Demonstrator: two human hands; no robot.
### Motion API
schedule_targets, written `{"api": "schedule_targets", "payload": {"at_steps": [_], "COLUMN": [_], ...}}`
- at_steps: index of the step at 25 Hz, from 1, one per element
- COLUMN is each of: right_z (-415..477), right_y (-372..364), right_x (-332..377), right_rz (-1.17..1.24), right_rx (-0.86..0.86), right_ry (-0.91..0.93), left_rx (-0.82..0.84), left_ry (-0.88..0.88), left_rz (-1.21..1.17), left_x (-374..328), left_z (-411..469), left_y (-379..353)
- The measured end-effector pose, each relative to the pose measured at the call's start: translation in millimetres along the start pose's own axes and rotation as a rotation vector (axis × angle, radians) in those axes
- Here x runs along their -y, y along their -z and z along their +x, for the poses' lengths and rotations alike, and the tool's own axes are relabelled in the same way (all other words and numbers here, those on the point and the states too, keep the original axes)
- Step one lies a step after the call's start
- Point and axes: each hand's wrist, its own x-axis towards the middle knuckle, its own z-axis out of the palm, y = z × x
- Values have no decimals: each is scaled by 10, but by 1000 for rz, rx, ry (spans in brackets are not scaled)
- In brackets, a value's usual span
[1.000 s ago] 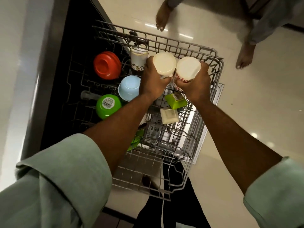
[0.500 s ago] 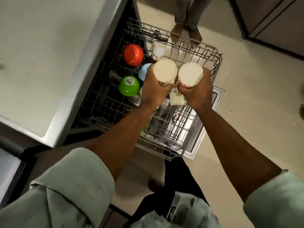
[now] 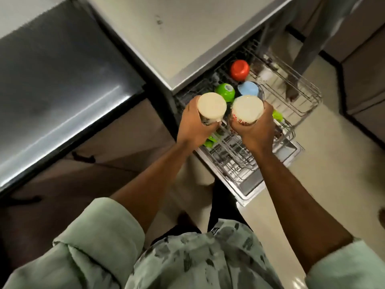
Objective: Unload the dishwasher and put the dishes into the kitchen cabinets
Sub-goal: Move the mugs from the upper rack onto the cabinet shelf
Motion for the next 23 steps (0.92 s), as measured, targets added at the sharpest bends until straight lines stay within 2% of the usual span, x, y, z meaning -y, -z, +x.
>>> {"api": "schedule_targets", "payload": {"at_steps": [9, 14, 23], "right_z": [-1258, -1662, -1598], "right_y": [-745, -1215, -1866], "right_x": [1102, 1775, 3210], "right_rz": [41, 61, 160], "right_rx": [344, 477, 609], "right_ry": [281, 454, 740], "left_rx": [-411, -621, -893], "left_ry": [104, 153, 167], "left_rz": [-33, 16, 205], "left_x": [434, 685, 601], "left_z": [-1107, -1472, -1186], "left_y": [1677, 2541, 3839]}}
